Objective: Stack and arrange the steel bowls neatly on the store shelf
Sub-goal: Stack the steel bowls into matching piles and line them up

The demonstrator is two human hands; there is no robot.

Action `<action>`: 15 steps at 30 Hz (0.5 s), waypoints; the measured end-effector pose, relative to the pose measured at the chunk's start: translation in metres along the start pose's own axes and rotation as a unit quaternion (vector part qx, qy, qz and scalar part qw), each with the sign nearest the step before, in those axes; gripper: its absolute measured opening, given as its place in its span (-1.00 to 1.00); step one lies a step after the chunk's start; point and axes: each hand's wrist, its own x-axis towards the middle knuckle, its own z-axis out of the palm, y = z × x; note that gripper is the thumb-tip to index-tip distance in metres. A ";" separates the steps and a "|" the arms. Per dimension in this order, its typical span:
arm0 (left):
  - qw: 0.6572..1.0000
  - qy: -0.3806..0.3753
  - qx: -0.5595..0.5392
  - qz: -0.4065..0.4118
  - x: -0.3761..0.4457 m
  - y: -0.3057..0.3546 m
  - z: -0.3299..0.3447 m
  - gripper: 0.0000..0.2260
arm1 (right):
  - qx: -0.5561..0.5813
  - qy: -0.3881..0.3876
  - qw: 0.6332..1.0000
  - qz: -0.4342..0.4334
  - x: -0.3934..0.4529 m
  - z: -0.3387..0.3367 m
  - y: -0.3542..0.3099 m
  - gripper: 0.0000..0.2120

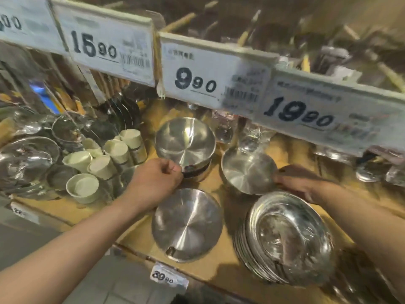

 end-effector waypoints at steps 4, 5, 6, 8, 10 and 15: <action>1.000 -0.018 -0.023 -0.010 0.011 0.006 0.006 -0.86 | -0.083 0.007 0.996 -0.007 0.004 0.003 0.001 -0.86; 0.999 -0.020 -0.028 -0.016 0.012 0.007 0.007 -0.89 | -0.080 0.012 0.997 -0.002 0.003 0.000 0.001 -0.84; 0.999 -0.021 -0.031 -0.020 0.012 0.008 0.008 -0.90 | -0.073 0.020 0.997 0.005 0.002 -0.003 0.004 -0.82; 0.999 -0.018 -0.031 -0.022 0.010 0.011 0.011 -0.91 | -0.047 0.031 0.998 0.025 -0.006 -0.012 0.011 -0.77; 0.999 -0.008 -0.035 -0.023 0.007 0.016 0.013 -0.91 | 0.005 0.043 0.998 0.037 -0.017 -0.023 0.020 -0.80; 0.999 -0.023 -0.044 -0.014 -0.006 0.033 0.024 -0.92 | 0.114 0.086 0.989 0.043 -0.048 -0.049 0.039 -0.87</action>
